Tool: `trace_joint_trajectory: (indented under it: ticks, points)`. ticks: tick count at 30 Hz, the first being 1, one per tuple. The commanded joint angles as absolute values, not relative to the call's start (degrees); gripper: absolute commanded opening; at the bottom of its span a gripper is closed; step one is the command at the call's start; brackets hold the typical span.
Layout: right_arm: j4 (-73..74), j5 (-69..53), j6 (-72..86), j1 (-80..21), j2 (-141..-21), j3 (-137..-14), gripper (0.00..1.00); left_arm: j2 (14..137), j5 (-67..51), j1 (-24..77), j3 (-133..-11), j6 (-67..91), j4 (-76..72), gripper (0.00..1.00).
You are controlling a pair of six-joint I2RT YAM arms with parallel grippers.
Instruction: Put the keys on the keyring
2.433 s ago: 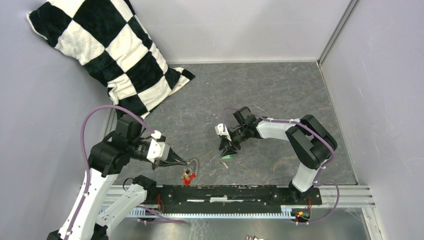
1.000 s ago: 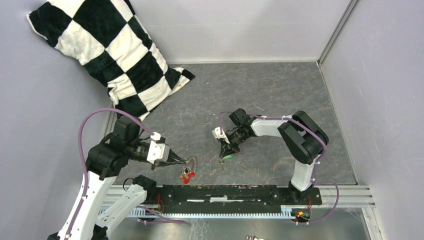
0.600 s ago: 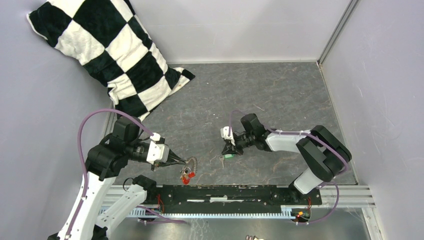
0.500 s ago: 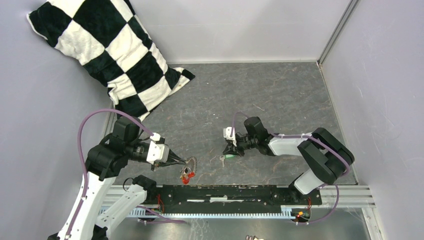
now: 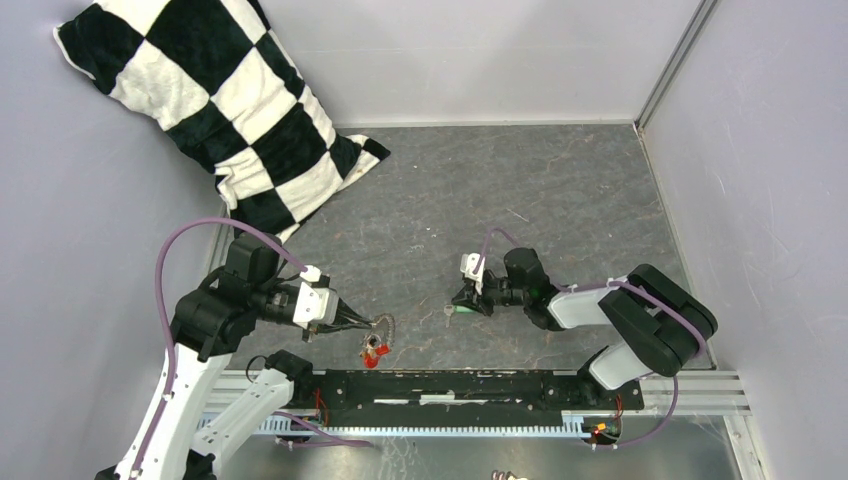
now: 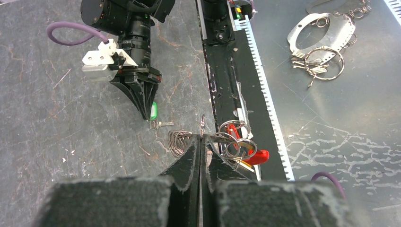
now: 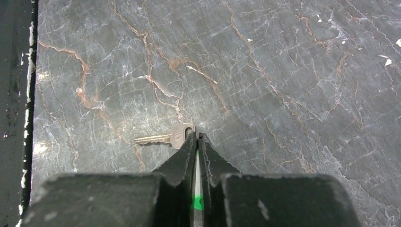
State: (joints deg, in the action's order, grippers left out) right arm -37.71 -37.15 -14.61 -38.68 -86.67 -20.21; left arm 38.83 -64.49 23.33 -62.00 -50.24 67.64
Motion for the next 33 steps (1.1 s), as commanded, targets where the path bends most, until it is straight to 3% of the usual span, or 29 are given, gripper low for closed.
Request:
trace_joint_trajectory:
  ticks: [1, 12, 21, 33]
  points:
    - [-41.38, -38.83, -14.03, -39.15, -84.94, -19.07, 0.11, 38.41, -64.7, 23.55, -63.11, -51.78, 67.12, 0.02]
    - [-38.13, -37.63, -15.58, -39.53, -84.01, -18.53, 0.33, 38.32, -64.59, 23.48, -63.28, -51.93, 67.15, 0.02]
    - [-25.2, -38.4, -25.3, -38.14, -85.48, -28.2, 0.53, 37.97, -64.52, 23.55, -63.28, -51.63, 67.13, 0.02]
    - [-1.11, -57.53, -37.78, -33.06, -96.08, -41.45, 0.54, 36.99, -63.88, 23.48, -63.37, -51.38, 67.08, 0.02]
